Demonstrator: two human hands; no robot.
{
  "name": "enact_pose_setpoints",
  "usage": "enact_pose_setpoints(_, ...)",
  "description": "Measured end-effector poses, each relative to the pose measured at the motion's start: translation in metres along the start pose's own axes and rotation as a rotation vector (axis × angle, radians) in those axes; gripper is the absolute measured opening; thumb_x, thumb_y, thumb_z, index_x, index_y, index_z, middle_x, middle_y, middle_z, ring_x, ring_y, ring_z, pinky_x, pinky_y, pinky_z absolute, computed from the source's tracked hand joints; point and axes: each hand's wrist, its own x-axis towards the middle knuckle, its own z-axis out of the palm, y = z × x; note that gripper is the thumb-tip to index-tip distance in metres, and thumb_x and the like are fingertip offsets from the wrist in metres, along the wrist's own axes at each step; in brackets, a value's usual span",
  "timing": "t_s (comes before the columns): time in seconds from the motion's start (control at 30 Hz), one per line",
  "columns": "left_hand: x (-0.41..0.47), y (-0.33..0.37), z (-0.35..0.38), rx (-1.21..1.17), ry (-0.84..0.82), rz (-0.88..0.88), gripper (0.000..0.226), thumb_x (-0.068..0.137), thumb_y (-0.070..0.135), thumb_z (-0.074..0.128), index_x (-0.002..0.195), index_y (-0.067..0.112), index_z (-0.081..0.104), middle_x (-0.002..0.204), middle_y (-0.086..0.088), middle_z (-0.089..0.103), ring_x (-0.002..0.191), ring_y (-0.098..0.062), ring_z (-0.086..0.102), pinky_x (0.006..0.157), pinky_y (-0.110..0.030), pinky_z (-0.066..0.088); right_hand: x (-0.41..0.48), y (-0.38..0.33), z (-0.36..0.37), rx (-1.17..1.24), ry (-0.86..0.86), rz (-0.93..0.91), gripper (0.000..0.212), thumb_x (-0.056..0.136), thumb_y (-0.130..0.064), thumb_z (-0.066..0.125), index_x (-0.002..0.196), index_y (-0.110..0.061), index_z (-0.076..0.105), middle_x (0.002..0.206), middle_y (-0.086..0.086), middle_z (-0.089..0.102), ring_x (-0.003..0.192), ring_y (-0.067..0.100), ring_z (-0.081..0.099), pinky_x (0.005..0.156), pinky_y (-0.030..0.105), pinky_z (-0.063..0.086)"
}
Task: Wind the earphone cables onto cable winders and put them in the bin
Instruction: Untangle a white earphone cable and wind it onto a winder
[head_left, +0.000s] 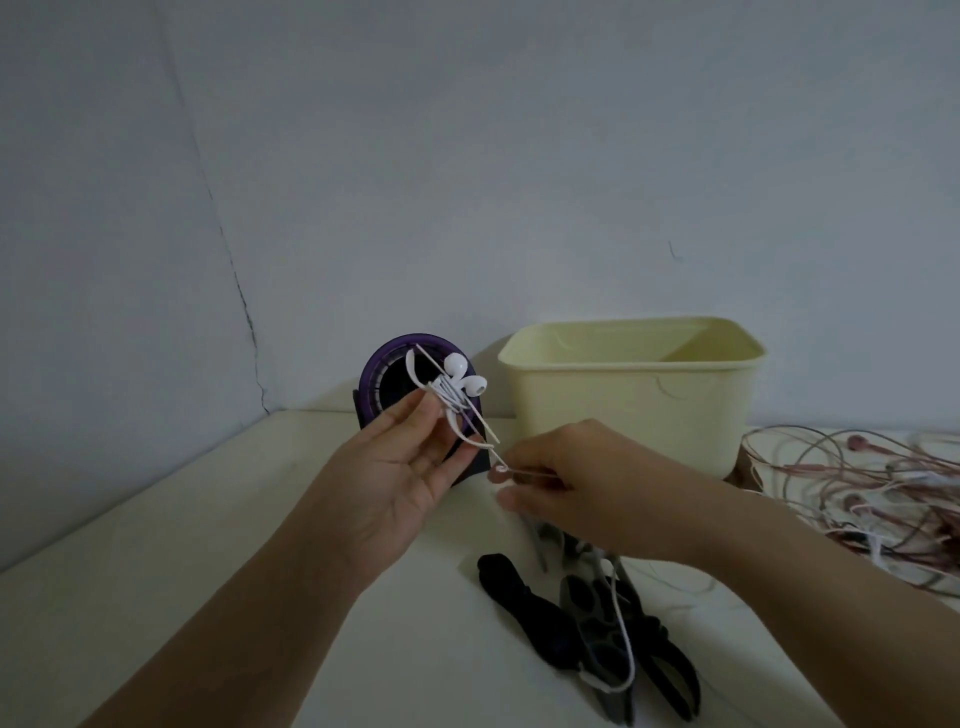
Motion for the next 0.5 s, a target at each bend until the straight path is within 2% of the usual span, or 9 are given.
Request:
enact_pose_setpoints(0.07, 0.003, 0.001, -0.004, -0.038, 0.074, -0.022, 0.034, 0.073, 0.01, 0.059, 0.106, 0.002, 0.066, 0.112, -0.011, 0.069, 0.104, -0.02, 0.065, 0.072, -0.033, 0.061, -0.002, -0.002, -0.005, -0.078, -0.027, -0.009, 0.034, 0.094, -0.03, 0.055, 0.059, -0.029, 0.054, 0.054, -0.007, 0.049, 0.05, 0.006, 0.041, 0.055, 0.021, 0.035)
enact_pose_setpoints(0.1, 0.004, 0.003, -0.007, -0.039, 0.094, -0.026, 0.031, 0.074, 0.01, 0.059, 0.104, 0.002, 0.065, 0.109, -0.011, 0.069, 0.099, -0.019, 0.067, 0.07, -0.033, 0.061, -0.003, -0.004, -0.008, -0.118, -0.034, -0.013, 0.03, 0.095, -0.029, 0.053, 0.067, -0.021, 0.06, 0.056, -0.004, 0.05, 0.051, 0.007, 0.041, 0.055, 0.02, 0.035)
enact_pose_setpoints(0.17, 0.006, 0.004, -0.014, 0.01, 0.091, -0.027, 0.024, 0.083, 0.009, 0.057, 0.105, 0.002, 0.065, 0.105, -0.011, 0.072, 0.086, -0.015, 0.07, 0.069, -0.031, 0.061, -0.004, -0.007, -0.013, -0.16, -0.016, -0.015, 0.032, 0.096, -0.029, 0.05, 0.073, -0.009, 0.059, 0.055, -0.002, 0.046, 0.053, 0.007, 0.042, 0.054, 0.02, 0.034)
enact_pose_setpoints(0.27, 0.005, 0.001, -0.015, 0.167, 0.037, 0.01, 0.026, 0.094, 0.009, 0.05, 0.116, 0.002, 0.061, 0.109, -0.013, 0.072, 0.084, -0.014, 0.071, 0.072, -0.029, 0.06, -0.007, -0.016, -0.019, -0.195, 0.005, -0.043, 0.04, 0.096, -0.033, 0.049, 0.06, -0.016, 0.044, 0.054, -0.009, 0.047, 0.053, 0.006, 0.043, 0.055, 0.021, 0.035)
enact_pose_setpoints(0.33, 0.003, -0.002, -0.011, 0.236, -0.009, 0.037, 0.025, 0.093, 0.009, 0.05, 0.115, 0.003, 0.06, 0.108, -0.011, 0.073, 0.084, -0.014, 0.071, 0.07, -0.027, 0.059, -0.009, -0.025, -0.02, -0.202, -0.009, -0.066, 0.041, 0.096, -0.032, 0.049, 0.059, -0.017, 0.041, 0.053, -0.007, 0.046, 0.053, 0.007, 0.043, 0.054, 0.022, 0.034)
enact_pose_setpoints(0.43, -0.001, -0.004, -0.006, 0.257, -0.062, 0.018, 0.033, 0.084, 0.017, 0.055, 0.113, 0.005, 0.062, 0.11, -0.008, 0.072, 0.082, -0.012, 0.07, 0.068, -0.024, 0.057, -0.011, -0.035, -0.02, -0.205, -0.045, -0.065, 0.032, 0.097, -0.033, 0.046, 0.076, -0.014, 0.06, 0.058, -0.002, 0.047, 0.054, 0.008, 0.044, 0.058, 0.021, 0.036)
enact_pose_setpoints(0.5, -0.002, -0.003, -0.004, 0.196, -0.083, -0.021, 0.038, 0.079, 0.018, 0.056, 0.114, 0.005, 0.064, 0.107, -0.007, 0.073, 0.08, -0.011, 0.069, 0.068, -0.024, 0.058, -0.014, -0.04, -0.022, -0.192, -0.064, -0.054, 0.029, 0.097, -0.033, 0.045, 0.084, -0.017, 0.065, 0.062, -0.004, 0.052, 0.056, 0.005, 0.047, 0.059, 0.019, 0.037)
